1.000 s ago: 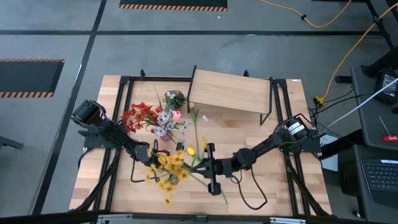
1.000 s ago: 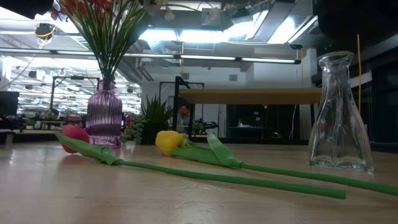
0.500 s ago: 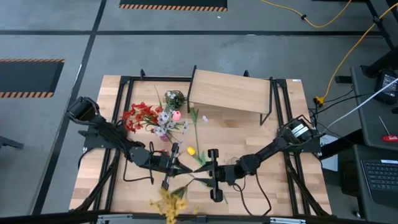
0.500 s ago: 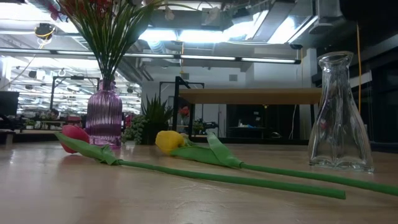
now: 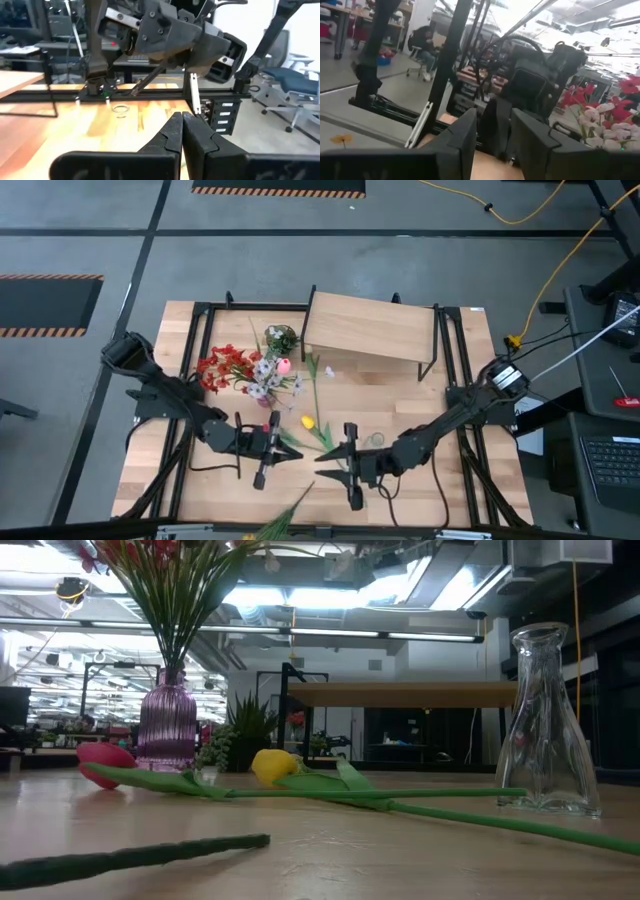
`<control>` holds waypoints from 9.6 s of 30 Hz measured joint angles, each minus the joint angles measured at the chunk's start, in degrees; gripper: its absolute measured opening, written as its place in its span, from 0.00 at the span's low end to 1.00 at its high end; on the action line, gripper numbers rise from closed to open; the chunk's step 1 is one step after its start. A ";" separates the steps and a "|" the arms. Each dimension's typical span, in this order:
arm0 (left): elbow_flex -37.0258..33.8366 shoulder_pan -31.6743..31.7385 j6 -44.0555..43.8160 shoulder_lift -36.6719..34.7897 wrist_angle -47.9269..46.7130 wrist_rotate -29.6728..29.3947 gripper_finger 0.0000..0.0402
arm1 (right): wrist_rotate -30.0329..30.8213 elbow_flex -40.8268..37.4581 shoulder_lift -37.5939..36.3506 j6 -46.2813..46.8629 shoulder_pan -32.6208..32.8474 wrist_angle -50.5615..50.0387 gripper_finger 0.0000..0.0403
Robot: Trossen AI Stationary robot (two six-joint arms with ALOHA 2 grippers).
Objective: Pick and place flowers into a vace then onto a shelf
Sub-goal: Put the yellow flowers into the transparent vase
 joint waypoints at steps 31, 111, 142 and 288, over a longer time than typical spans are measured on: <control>38.40 -16.22 -50.08 15.86 -71.51 -5.56 0.00 | 12.63 0.00 -0.67 1.11 7.02 -12.16 0.01; 68.49 -9.45 -80.34 49.95 -97.49 26.67 0.31 | 10.22 -0.02 -0.67 16.79 8.11 -33.89 0.04; 75.75 -4.79 -64.91 40.32 -125.09 29.79 0.01 | 0.93 -0.63 -12.79 18.14 7.48 -44.38 0.01; 81.37 1.34 78.45 40.73 -97.01 -41.83 0.01 | -16.62 -6.49 -21.17 40.74 -7.07 -39.27 0.30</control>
